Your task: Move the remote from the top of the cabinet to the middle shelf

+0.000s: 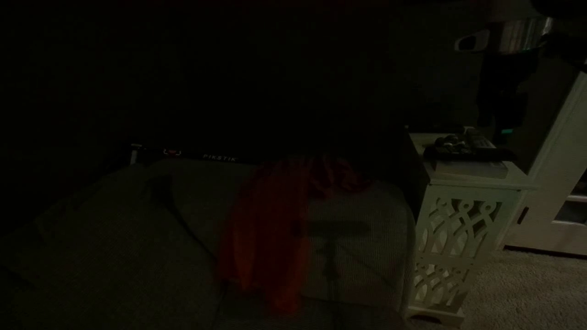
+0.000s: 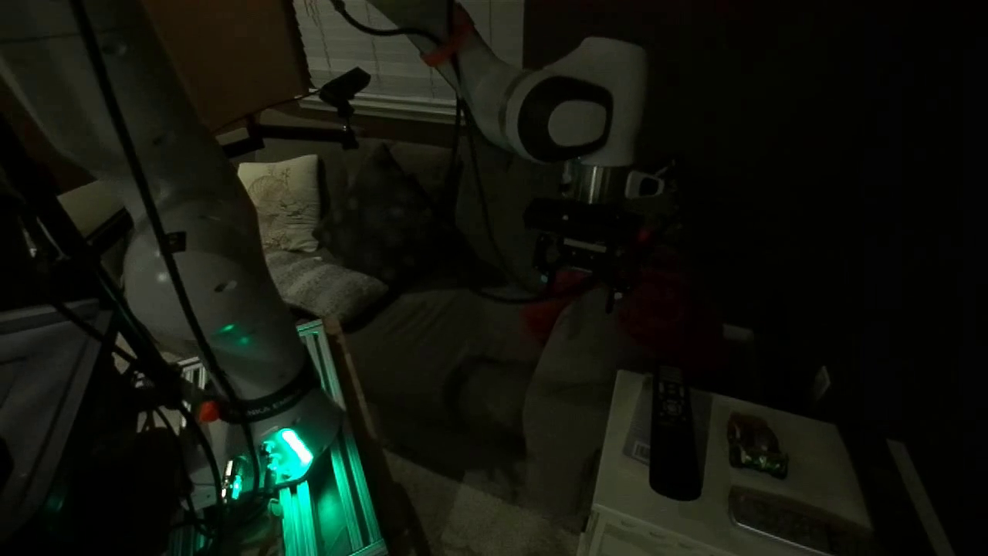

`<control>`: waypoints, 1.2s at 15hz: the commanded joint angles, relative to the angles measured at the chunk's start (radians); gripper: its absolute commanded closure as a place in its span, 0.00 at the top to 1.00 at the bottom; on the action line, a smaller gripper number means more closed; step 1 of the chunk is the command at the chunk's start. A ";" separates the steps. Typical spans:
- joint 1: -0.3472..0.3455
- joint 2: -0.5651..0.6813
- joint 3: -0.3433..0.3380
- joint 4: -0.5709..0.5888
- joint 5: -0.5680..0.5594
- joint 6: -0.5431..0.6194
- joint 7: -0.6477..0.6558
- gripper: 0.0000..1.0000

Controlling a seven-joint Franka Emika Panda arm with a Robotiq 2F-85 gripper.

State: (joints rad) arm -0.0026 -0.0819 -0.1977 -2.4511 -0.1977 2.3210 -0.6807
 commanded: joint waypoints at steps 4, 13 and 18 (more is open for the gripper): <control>-0.088 0.339 0.024 0.222 -0.015 0.161 0.048 1.00; -0.173 0.389 0.079 0.280 0.046 0.125 0.026 1.00; -0.434 0.451 0.182 0.493 0.218 -0.239 -0.369 1.00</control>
State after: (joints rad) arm -0.2991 0.3197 -0.0635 -2.0913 -0.0632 2.2565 -0.8532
